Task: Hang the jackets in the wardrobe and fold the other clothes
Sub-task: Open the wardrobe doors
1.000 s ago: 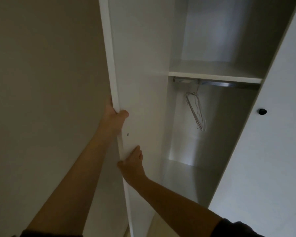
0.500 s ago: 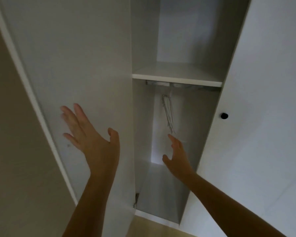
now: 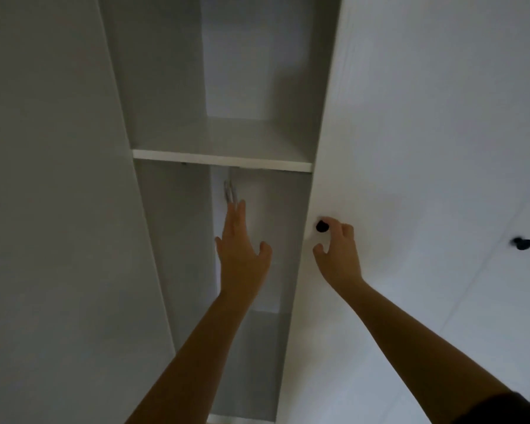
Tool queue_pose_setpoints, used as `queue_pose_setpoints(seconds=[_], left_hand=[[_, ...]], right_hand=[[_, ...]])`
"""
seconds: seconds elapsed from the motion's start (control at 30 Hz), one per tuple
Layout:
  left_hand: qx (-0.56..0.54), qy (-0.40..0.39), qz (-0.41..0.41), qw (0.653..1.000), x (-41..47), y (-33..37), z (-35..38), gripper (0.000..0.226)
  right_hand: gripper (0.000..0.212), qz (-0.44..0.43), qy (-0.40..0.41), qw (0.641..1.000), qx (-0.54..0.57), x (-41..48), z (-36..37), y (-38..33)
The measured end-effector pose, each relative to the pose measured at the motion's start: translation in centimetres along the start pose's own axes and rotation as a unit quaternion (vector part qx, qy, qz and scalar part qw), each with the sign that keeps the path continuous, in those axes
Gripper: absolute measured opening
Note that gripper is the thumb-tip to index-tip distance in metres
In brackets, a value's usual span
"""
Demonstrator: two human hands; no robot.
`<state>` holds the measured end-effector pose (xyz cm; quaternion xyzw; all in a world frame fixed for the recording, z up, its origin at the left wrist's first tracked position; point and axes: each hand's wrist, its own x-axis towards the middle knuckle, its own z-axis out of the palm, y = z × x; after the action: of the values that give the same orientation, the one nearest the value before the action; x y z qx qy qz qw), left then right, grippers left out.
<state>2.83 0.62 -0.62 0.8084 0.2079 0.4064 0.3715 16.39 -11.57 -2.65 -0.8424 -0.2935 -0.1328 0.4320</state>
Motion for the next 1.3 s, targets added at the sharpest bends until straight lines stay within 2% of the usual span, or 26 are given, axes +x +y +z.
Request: queue_pose_setpoints(seconds=[0.2, 0.33, 0.4, 0.43, 0.53, 0.7, 0.9, 1.0, 1.07, 1.2, 1.3], left_hand=[[-0.104, -0.170, -0.014, 0.980, 5.7, -1.9, 6.7, 0.068], [-0.109, -0.304, -0.055, 0.945, 7.5, -4.0, 10.1, 0.070], [-0.118, -0.368, -0.066, 0.920, 7.5, -4.7, 11.6, 0.063], [-0.126, -0.379, -0.070, 0.914, 7.3, -4.8, 12.3, 0.054], [-0.147, -0.346, -0.065, 0.924, 6.9, -5.2, 13.1, 0.022], [-0.150, -0.354, -0.008, 0.923, 5.1, -5.9, 11.7, 0.005], [-0.110, -0.370, 0.061, 0.921, 0.9, -5.4, 10.3, 0.019], [-0.087, -0.379, 0.082, 0.917, -1.6, -4.5, 9.6, 0.025], [-0.072, -0.378, 0.080, 0.920, -3.1, -3.8, 9.1, 0.028], [-0.067, -0.386, 0.079, 0.917, -6.1, -2.1, 8.4, 0.026], [-0.066, -0.369, 0.081, 0.924, -8.7, -0.6, 8.0, 0.026]], right_hand=[[0.018, -0.008, -0.016, 1.000, -0.016, 3.0, 0.4, 0.4], [0.017, 0.000, -0.035, 0.999, -0.010, 3.4, 0.3, 0.7], [0.019, 0.007, -0.042, 0.999, -0.008, 3.3, 0.2, 0.6], [0.019, 0.015, -0.045, 0.999, -0.006, 3.2, 0.1, 0.5], [0.021, 0.030, -0.054, 0.998, 0.009, 2.9, -0.6, 0.0], [0.024, 0.034, -0.070, 0.996, 0.036, 1.1, -2.5, -1.2], [0.027, 0.045, -0.103, 0.992, 0.052, -2.8, -5.4, -2.0], [0.017, 0.036, -0.135, 0.990, 0.031, -5.1, -7.5, -2.2], [0.008, 0.042, -0.125, 0.991, 0.008, -6.6, -8.4, -2.3], [0.056, 0.077, 0.003, 0.997, -0.032, -8.9, -9.9, -3.3], [0.084, 0.083, 0.054, 0.995, -0.019, -9.7, -11.2, -4.9]])
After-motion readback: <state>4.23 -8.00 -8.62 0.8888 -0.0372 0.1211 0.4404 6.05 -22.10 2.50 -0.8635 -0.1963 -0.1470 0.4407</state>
